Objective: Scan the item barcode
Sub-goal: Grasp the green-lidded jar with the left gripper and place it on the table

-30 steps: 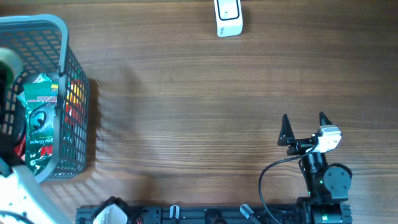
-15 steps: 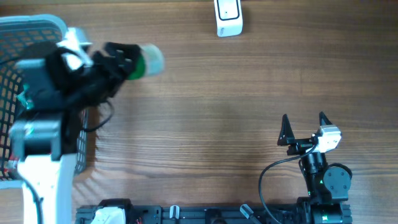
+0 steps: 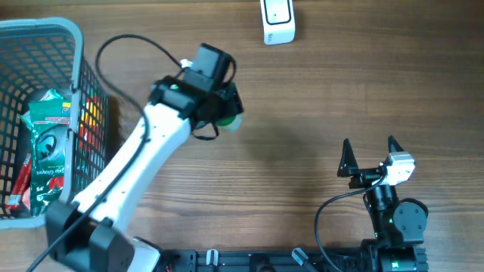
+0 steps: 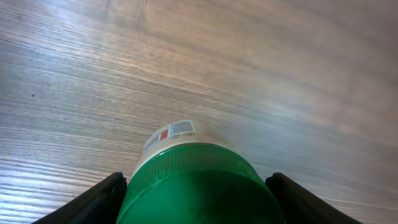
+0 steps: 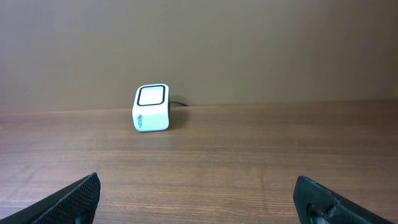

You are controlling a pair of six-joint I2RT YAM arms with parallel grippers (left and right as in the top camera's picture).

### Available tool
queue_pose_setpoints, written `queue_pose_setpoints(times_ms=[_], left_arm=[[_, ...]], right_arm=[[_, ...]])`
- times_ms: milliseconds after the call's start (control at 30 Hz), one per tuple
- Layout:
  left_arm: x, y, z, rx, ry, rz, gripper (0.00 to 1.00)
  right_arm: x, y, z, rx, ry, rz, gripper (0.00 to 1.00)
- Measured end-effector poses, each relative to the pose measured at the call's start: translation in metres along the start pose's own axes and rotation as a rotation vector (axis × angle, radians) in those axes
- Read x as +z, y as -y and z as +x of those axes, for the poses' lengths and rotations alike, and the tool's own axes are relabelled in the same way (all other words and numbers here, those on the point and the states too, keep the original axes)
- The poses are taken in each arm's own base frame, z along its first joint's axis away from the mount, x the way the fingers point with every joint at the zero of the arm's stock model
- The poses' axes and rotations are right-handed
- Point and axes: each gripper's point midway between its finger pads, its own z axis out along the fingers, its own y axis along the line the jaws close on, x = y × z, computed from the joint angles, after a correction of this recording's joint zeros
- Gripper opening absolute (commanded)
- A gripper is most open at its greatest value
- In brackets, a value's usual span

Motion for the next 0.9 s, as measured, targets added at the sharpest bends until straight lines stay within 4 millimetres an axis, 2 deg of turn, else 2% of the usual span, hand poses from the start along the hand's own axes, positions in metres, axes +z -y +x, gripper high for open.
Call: queue_pose_setpoints(times_ms=[233,367,500,633,700,767,800,833,900], left_arm=[[0.059,-0.005,0.010,0.046,-0.049,-0.124,0.72],[0.070,-0.001,0.007,0.048,-0.039,-0.119,0.72],[0.086,0.020,0.009,0.081,-0.014,-0.079,0.73],[0.104,0.029,0.040,0.149,-0.074,-0.110,0.75],[0.104,0.032,0.055,0.185,-0.102,-0.126,0.76],[0.101,0.023,0.065,0.215,-0.116,-0.185,0.81],[0.100,0.019,0.066,0.222,-0.114,-0.207,0.87],[0.099,0.016,0.065,0.226,-0.107,-0.225,1.00],[0.099,0.014,0.062,0.228,-0.093,-0.237,1.00]], right_arm=[[0.000,0.000,0.000,0.000,0.000,0.000,1.00],[0.000,0.000,0.000,0.000,0.000,0.000,1.00],[0.000,0.000,0.000,0.000,0.000,0.000,1.00],[0.000,0.000,0.000,0.000,0.000,0.000,1.00],[0.000,0.000,0.000,0.000,0.000,0.000,1.00],[0.000,0.000,0.000,0.000,0.000,0.000,1.00],[0.000,0.000,0.000,0.000,0.000,0.000,1.00],[0.000,0.000,0.000,0.000,0.000,0.000,1.00],[0.000,0.000,0.000,0.000,0.000,0.000,1.00]])
